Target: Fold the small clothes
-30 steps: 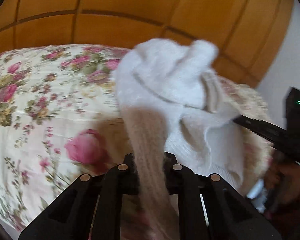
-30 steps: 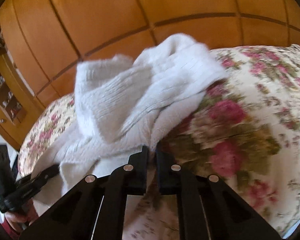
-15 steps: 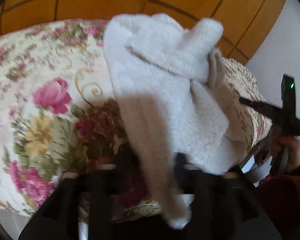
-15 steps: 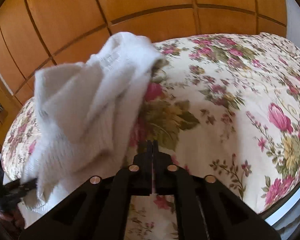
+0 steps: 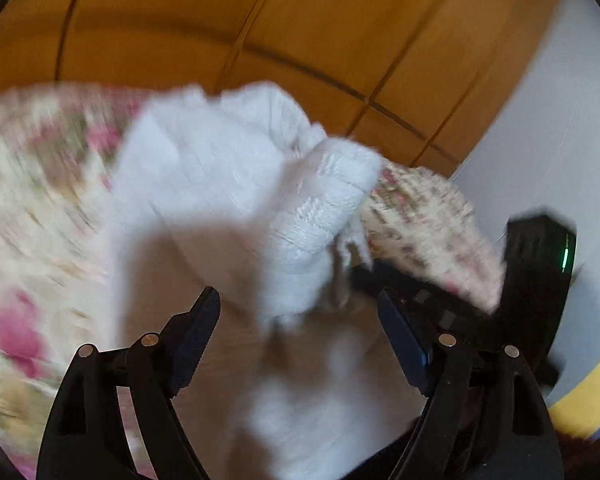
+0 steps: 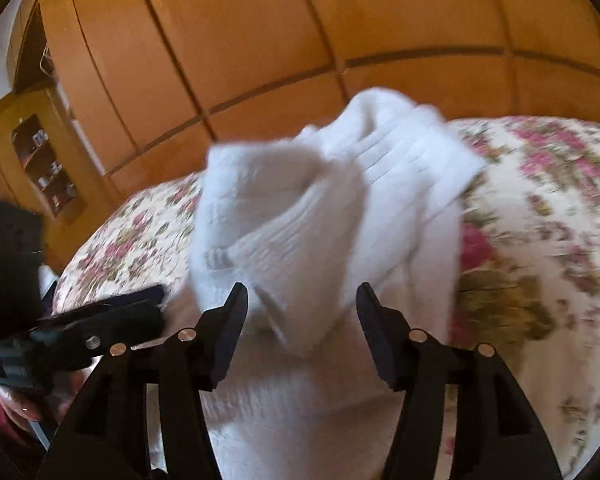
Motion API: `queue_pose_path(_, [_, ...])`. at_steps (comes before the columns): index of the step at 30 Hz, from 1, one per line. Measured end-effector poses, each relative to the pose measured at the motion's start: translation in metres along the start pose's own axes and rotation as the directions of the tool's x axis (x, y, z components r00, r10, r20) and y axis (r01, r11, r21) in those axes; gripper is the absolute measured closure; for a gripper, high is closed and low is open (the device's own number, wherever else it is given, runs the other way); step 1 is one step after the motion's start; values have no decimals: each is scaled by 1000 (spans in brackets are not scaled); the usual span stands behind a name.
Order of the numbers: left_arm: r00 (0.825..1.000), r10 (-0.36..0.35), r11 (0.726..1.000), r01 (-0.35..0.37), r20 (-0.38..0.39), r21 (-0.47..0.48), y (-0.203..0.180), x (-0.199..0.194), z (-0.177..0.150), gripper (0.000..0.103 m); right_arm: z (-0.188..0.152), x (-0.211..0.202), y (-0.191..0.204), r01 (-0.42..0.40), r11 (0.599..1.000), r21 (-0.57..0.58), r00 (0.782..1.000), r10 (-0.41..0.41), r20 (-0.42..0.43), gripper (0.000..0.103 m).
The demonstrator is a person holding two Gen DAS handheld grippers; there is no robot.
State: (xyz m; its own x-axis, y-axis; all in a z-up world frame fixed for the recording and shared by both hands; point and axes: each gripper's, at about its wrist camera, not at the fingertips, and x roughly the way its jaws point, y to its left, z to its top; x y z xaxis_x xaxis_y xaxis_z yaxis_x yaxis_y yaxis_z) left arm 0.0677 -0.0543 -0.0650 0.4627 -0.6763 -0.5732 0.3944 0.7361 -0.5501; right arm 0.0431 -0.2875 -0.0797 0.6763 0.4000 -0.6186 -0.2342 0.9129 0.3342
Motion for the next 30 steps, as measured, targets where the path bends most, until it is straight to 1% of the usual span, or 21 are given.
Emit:
queue_pose_path(1, [1000, -27, 999, 27, -9, -47, 7, 8, 3, 25, -1, 4, -1, -2, 1000, -2, 1000, 2, -13, 74])
queue_pose_path(2, [999, -37, 995, 36, -11, -97, 15, 16, 6, 41, 0, 11, -2, -2, 1000, -4, 999, 2, -36, 92])
queue_pose_path(3, [999, -36, 992, 34, -16, -124, 22, 22, 7, 54, 1, 15, -5, 13, 1000, 1, 998, -13, -54, 95])
queue_pose_path(4, [999, -40, 988, 35, -35, -150, 28, 29, 10, 73, 2, 13, -8, 22, 1000, 11, 999, -21, -45, 95])
queue_pose_path(5, [997, -57, 984, 48, -45, -172, 33, 34, 12, 82, 4, 9, -13, 22, 999, 24, 999, -21, -30, 95])
queue_pose_path(7, [997, -70, 977, 61, -41, -203, 41, 33, 15, 90, 9, -4, -22, 53, 998, 40, 999, -53, 5, 96])
queue_pose_path(10, [999, -55, 981, 54, 1, -187, 49, 15, 24, 92, 18, -25, -43, 113, 991, 72, 992, -117, 57, 96])
queue_pose_path(11, [999, -51, 982, 53, 17, -184, 52, 7, 27, 92, 22, -32, -51, 138, 987, 87, 987, -144, 70, 96])
queue_pose_path(13, [997, -36, 981, 47, 63, -190, 63, -14, 37, 93, 30, -49, -74, 212, 969, 124, 970, -224, 93, 96])
queue_pose_path(14, [996, -25, 979, 42, 88, -199, 70, -25, 42, 93, 34, -58, -90, 263, 953, 151, 955, -279, 100, 96])
queue_pose_path(15, [993, -9, 977, 33, 114, -211, 77, -36, 45, 93, 38, -63, -102, 294, 940, 172, 944, -313, 102, 96])
queue_pose_path(18, [978, 77, 963, -22, 192, -269, 115, -78, 63, 93, 47, -85, -147, 397, 885, 245, 897, -431, 102, 96])
queue_pose_path(19, [973, 103, 958, -42, 205, -283, 124, -88, 67, 93, 51, -90, -161, 434, 863, 256, 877, -470, 98, 96])
queue_pose_path(20, [967, 134, 953, -65, 217, -295, 136, -99, 71, 93, 55, -99, -177, 479, 837, 265, 851, -517, 96, 96])
queue_pose_path(21, [957, 177, 947, -102, 229, -305, 150, -111, 76, 93, 57, -104, -186, 513, 815, 270, 829, -552, 93, 96])
queue_pose_path(23, [939, 247, 937, -168, 240, -306, 165, -127, 80, 94, 62, -118, -212, 574, 763, 298, 781, -619, 79, 96])
queue_pose_path(25, [920, 307, 923, -226, 243, -310, 185, -140, 88, 95, 64, -129, -235, 607, 715, 347, 745, -664, 64, 96])
queue_pose_path(26, [910, 338, 913, -255, 241, -317, 196, -145, 91, 95, 65, -135, -250, 629, 682, 373, 719, -692, 54, 96])
queue_pose_path(27, [891, 388, 895, -304, 235, -327, 208, -150, 97, 95, 64, -139, -258, 643, 662, 386, 703, -709, 45, 97])
queue_pose_path(29, [863, 450, 870, -367, 228, -328, 224, -165, 98, 95, 62, -144, -273, 678, 613, 406, 665, -747, 18, 97])
queue_pose_path(30, [845, 487, 854, -407, 220, -325, 235, -163, 104, 95, 60, -145, -281, 692, 585, 424, 647, -763, -3, 97])
